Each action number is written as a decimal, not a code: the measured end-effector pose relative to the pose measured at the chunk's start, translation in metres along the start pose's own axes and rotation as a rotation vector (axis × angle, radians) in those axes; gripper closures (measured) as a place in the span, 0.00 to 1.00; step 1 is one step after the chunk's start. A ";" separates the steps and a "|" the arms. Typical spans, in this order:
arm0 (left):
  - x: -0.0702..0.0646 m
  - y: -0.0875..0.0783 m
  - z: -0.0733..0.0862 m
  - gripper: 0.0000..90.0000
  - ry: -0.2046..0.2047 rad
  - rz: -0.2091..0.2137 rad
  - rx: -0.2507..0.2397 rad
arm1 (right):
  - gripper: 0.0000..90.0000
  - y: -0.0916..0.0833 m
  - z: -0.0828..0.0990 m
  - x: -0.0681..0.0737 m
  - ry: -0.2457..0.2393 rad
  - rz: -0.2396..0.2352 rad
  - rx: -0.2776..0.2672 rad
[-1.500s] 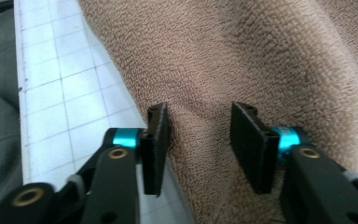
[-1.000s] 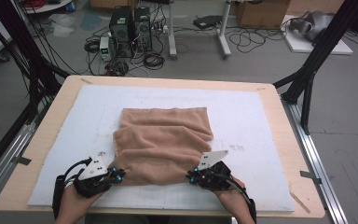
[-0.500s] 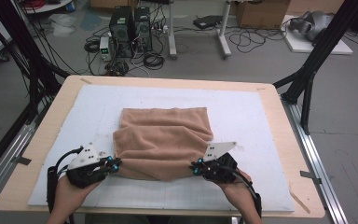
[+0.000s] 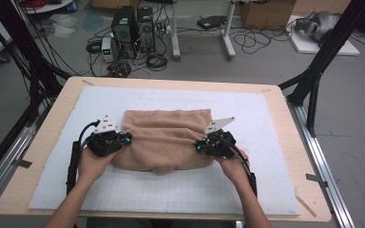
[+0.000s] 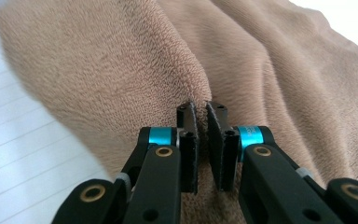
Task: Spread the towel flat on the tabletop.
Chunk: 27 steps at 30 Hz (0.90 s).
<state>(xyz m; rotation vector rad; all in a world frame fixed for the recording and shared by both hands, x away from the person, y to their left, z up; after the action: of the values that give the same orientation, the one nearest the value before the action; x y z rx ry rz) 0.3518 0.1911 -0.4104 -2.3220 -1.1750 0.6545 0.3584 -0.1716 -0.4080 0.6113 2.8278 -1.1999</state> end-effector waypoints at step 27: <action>-0.007 -0.063 0.017 0.63 0.047 0.070 -0.043 | 0.64 -0.048 0.003 0.030 -0.013 0.055 -0.129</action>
<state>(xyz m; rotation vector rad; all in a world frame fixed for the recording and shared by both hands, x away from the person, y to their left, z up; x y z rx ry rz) 0.2995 0.2221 -0.3859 -2.4101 -1.1016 0.6006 0.3133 -0.1936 -0.3818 0.6665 2.8290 -1.0004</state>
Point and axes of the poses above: each handheld gripper's, and its own axes: y roughly forward along the jaws, z roughly out of its underside, x roughly to its left, the point moved 1 cm from there along y, roughly forward along the jaws, and after that the axes turned 15 degrees about -y, right-handed, at the moved point
